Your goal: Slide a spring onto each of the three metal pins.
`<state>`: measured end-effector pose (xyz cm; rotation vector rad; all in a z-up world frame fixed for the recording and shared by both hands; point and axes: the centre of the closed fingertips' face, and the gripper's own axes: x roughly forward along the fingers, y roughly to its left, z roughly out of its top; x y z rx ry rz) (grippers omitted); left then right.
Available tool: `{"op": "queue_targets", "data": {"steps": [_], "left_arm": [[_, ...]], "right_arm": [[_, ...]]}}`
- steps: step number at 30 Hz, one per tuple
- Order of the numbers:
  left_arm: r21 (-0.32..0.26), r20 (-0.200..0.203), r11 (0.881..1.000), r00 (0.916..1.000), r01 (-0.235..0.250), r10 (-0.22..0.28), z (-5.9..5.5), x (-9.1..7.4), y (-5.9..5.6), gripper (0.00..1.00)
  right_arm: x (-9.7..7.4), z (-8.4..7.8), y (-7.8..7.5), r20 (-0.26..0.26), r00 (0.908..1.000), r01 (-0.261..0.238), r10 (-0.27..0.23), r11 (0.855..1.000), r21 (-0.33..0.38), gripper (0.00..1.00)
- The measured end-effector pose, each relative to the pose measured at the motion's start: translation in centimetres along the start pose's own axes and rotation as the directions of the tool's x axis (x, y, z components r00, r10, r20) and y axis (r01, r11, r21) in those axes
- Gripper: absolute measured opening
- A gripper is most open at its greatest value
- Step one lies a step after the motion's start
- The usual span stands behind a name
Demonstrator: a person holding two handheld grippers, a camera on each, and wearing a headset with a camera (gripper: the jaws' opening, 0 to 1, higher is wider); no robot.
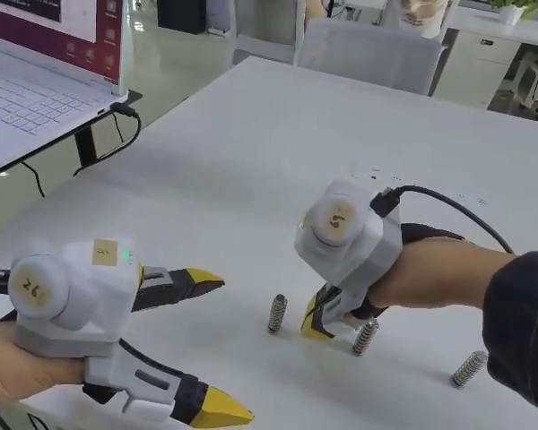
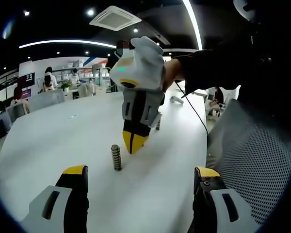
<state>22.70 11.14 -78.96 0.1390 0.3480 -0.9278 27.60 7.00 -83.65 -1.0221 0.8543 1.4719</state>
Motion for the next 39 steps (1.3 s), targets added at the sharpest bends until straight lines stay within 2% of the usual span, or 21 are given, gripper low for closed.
{"op": "queue_targets", "data": {"steps": [17,39], "left_arm": [[-0.008,0.002,1.0,0.9999,0.014,-0.014,0.0,0.3,-0.4,0.87],[-0.016,0.005,0.999,0.9996,0.028,-0.028,0.1,0.3,-0.6,0.87]], "right_arm": [[-1.9,-0.7,1.7,0.096,0.9941,0.042,-0.05,0.996,0.082,0.0],[-2.8,-2.2,4.0,0.175,0.9832,0.024,-0.054,0.986,0.166,0.17]]}}
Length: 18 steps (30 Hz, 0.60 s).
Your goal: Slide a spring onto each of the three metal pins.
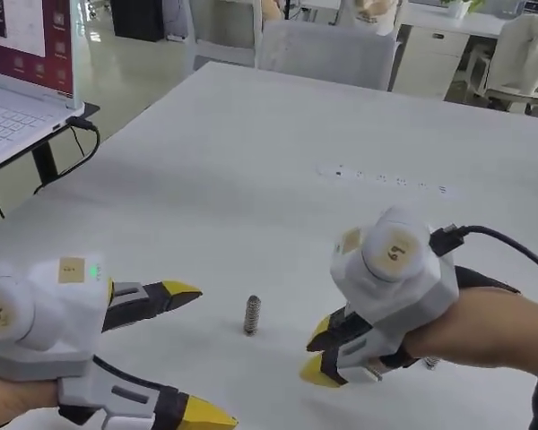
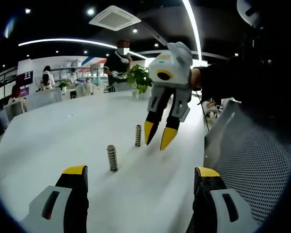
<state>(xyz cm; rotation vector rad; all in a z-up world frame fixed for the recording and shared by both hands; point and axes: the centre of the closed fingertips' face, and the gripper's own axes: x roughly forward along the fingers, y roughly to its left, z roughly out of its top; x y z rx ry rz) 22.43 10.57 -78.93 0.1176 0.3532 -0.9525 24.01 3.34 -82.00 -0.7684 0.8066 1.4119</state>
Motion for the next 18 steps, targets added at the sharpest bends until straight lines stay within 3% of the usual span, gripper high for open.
{"op": "queue_targets", "data": {"steps": [18], "left_arm": [[-0.014,-0.007,1.0,0.9999,0.013,-0.013,-0.3,0.0,-0.6,0.87]], "right_arm": [[-1.2,-2.3,1.0,0.078,0.9965,0.021,-0.029,0.995,0.1,0.28]]}}
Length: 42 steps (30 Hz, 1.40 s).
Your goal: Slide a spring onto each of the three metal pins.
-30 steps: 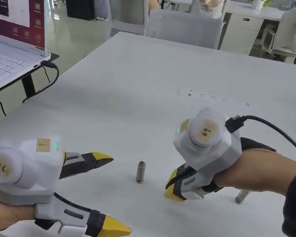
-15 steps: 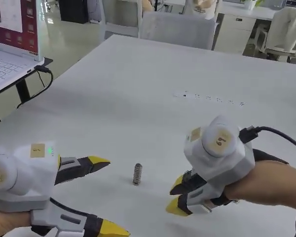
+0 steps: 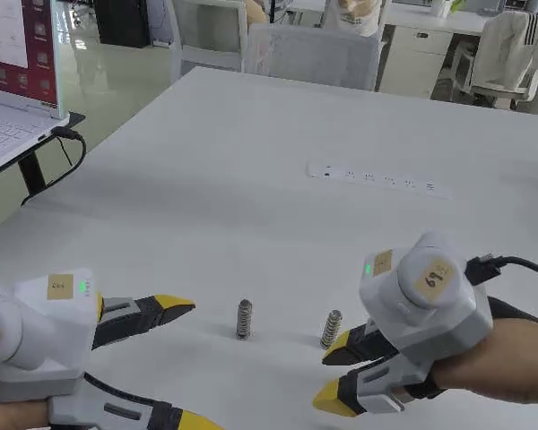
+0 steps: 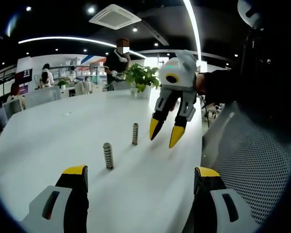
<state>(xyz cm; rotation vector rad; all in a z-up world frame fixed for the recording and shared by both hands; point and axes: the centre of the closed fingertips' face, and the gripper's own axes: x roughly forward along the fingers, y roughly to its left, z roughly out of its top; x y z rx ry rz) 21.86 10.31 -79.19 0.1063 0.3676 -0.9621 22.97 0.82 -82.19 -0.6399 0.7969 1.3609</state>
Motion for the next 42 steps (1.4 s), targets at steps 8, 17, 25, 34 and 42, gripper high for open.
{"op": "queue_targets", "data": {"steps": [8,17,25,34,42], "left_arm": [[-0.004,-0.001,1.0,1.0,0.006,-0.006,0.0,0.0,-0.2,0.87],[-0.015,0.0,1.0,1.0,0.008,-0.008,-0.2,0.1,-0.2,0.87],[-0.018,0.001,1.0,1.0,0.006,-0.006,-0.2,0.0,-0.1,0.87],[-0.02,0.004,1.0,1.0,0.004,-0.004,-0.1,0.0,-0.3,0.87],[-0.02,0.003,1.0,1.0,0.005,-0.005,0.0,0.1,-0.3,0.88]], "right_arm": [[-0.9,-0.8,0.0,0.034,0.9993,0.018,-0.019,0.999,0.041,0.31],[-2.1,-1.5,-0.4,0.078,0.9959,0.038,-0.045,0.995,0.098,0.34],[-3.0,-2.2,-0.4,0.106,0.9923,0.048,-0.064,0.988,0.144,0.35],[-4.1,-3.5,-0.7,0.123,0.9876,0.074,-0.099,0.979,0.192,0.37],[-5.1,-4.9,-1.3,0.129,0.9821,0.103,-0.137,0.966,0.239,0.38]]}}
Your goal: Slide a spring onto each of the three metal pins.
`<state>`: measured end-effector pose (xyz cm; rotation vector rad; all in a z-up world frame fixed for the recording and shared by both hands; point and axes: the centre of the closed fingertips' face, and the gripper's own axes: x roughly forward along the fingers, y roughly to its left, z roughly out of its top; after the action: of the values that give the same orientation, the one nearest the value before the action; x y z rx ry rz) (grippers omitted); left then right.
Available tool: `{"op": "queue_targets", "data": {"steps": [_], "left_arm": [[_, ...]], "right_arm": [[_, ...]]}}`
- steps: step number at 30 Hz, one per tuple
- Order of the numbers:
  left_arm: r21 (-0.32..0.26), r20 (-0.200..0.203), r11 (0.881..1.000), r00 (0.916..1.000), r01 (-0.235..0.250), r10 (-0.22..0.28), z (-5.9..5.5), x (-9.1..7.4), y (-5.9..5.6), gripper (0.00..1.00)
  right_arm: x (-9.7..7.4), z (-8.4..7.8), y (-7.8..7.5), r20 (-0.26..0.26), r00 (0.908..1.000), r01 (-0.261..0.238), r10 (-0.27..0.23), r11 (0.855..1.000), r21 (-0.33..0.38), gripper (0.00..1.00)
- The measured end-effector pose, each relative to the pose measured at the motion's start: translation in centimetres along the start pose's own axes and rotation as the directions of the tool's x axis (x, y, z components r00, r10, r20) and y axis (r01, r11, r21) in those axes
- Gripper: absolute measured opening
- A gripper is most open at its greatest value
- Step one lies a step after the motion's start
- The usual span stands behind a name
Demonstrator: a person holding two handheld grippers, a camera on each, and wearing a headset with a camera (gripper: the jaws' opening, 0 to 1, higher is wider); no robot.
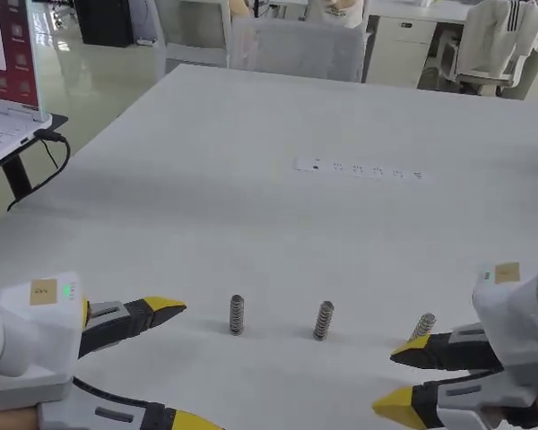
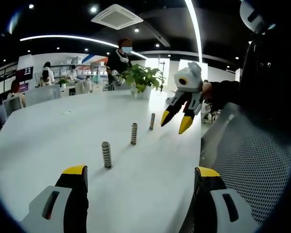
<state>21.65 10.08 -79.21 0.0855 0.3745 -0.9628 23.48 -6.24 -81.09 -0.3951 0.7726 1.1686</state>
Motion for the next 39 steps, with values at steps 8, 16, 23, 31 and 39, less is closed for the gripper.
{"op": "queue_targets", "data": {"steps": [8,16,23,31,39], "left_arm": [[-0.002,-0.002,1.0,1.0,0.002,-0.002,0.0,0.0,0.1,0.88],[-0.007,-0.004,1.0,1.0,-0.005,0.005,0.0,-0.1,0.0,0.88],[-0.015,-0.001,1.0,1.0,-0.008,0.008,0.0,-0.2,-0.1,0.88],[-0.037,0.015,0.999,0.9998,-0.008,0.009,0.1,-0.3,-0.1,0.88],[-0.046,0.018,0.999,0.9998,-0.005,0.005,0.0,-0.2,-0.2,0.88]], "right_arm": [[-1.4,-0.9,-1.4,0.02,0.9985,0.049,-0.05,0.998,0.036,0.38],[-2.9,-2.1,-2.5,0.065,0.9939,0.085,-0.09,0.994,0.065,0.42],[-3.5,-2.6,-2.8,0.095,0.9892,0.105,-0.112,0.992,0.071,0.46],[-3.9,-3.3,-2.3,0.147,0.9839,0.101,-0.102,0.995,0.017,0.52],[-4.1,-4.0,-2.6,0.2,0.9727,0.118,-0.118,0.993,0.012,0.58]]}}
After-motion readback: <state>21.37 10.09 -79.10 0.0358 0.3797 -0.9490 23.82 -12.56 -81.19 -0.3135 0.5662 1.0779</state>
